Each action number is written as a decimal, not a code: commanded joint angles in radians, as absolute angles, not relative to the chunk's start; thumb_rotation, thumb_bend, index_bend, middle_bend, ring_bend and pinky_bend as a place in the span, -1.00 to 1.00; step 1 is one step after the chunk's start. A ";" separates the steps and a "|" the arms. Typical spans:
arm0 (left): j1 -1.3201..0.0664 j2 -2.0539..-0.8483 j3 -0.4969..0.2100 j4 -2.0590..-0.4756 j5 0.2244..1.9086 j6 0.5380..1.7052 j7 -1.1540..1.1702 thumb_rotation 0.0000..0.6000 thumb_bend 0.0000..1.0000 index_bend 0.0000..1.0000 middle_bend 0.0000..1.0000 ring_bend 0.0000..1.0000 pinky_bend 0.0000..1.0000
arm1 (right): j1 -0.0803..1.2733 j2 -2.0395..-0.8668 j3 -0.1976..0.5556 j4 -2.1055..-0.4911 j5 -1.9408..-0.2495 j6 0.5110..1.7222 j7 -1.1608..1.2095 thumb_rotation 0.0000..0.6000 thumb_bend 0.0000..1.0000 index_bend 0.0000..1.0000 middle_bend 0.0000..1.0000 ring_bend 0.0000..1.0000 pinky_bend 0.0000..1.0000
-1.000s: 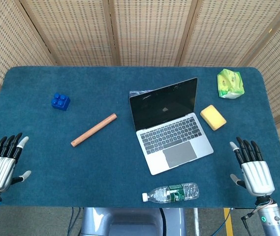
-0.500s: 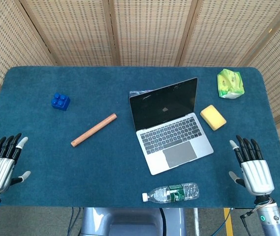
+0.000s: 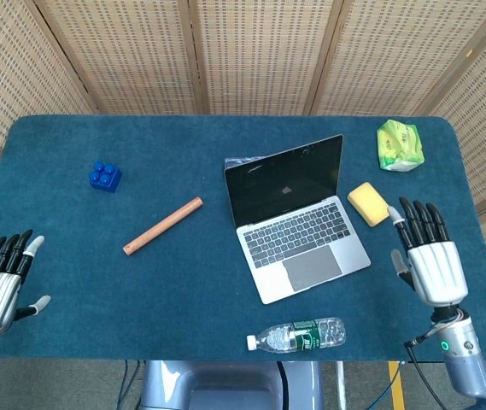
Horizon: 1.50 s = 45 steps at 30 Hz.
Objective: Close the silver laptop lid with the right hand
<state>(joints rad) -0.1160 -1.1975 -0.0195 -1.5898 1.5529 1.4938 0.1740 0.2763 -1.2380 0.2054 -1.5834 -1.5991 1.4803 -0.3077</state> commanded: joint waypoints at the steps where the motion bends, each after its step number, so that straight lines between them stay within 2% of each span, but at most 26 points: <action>1: -0.118 -1.199 -0.020 -1.587 1.549 1.489 0.171 1.00 -0.84 -1.00 -1.00 -1.00 -1.00 | 0.344 -1.211 0.263 -1.611 -1.554 1.414 -0.365 1.00 0.63 -0.80 -0.81 -0.97 -0.72; 3: -0.120 -1.200 -0.021 -1.585 1.546 1.483 0.168 1.00 -0.84 -1.00 -1.00 -1.00 -1.00 | 0.377 -1.209 0.286 -1.609 -1.540 1.387 -0.384 1.00 0.91 -0.78 -0.77 -0.93 -0.68; 5: -0.122 -1.201 -0.020 -1.581 1.543 1.477 0.168 1.00 -0.84 -1.00 -1.00 -1.00 -1.00 | 0.420 -1.212 0.310 -1.596 -1.524 1.348 -0.403 1.00 1.00 -0.77 -0.76 -0.92 -0.67; 13: -0.134 -1.210 -0.022 -1.568 1.526 1.446 0.162 1.00 -0.84 -1.00 -1.00 -1.00 -1.00 | 0.589 -1.235 0.374 -1.542 -1.444 1.175 -0.526 1.00 1.00 -0.64 -0.63 -0.78 -0.62; 24: -0.146 -1.219 -0.019 -1.553 1.521 1.421 0.146 1.00 -0.84 -1.00 -1.00 -1.00 -1.00 | 0.749 -1.318 0.406 -1.480 -1.349 1.066 -0.652 1.00 1.00 -0.56 -0.54 -0.69 -0.58; 34: -0.148 -1.217 -0.018 -1.546 1.524 1.421 0.125 1.00 -0.84 -1.00 -1.00 -1.00 -1.00 | 0.880 -1.426 0.401 -1.392 -1.241 0.984 -0.772 1.00 1.00 -0.56 -0.54 -0.69 -0.58; 45: -0.155 -1.219 -0.015 -1.538 1.517 1.403 0.115 1.00 -0.84 -1.00 -1.00 -1.00 -1.00 | 0.961 -1.511 0.367 -1.280 -1.184 0.939 -0.808 1.00 1.00 -0.52 -0.51 -0.67 -0.58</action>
<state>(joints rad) -0.1536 -1.2180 -0.0155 -1.5397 1.5180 1.4052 0.1159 0.9498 -1.5001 0.3726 -1.2953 -1.1897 0.9472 -0.8041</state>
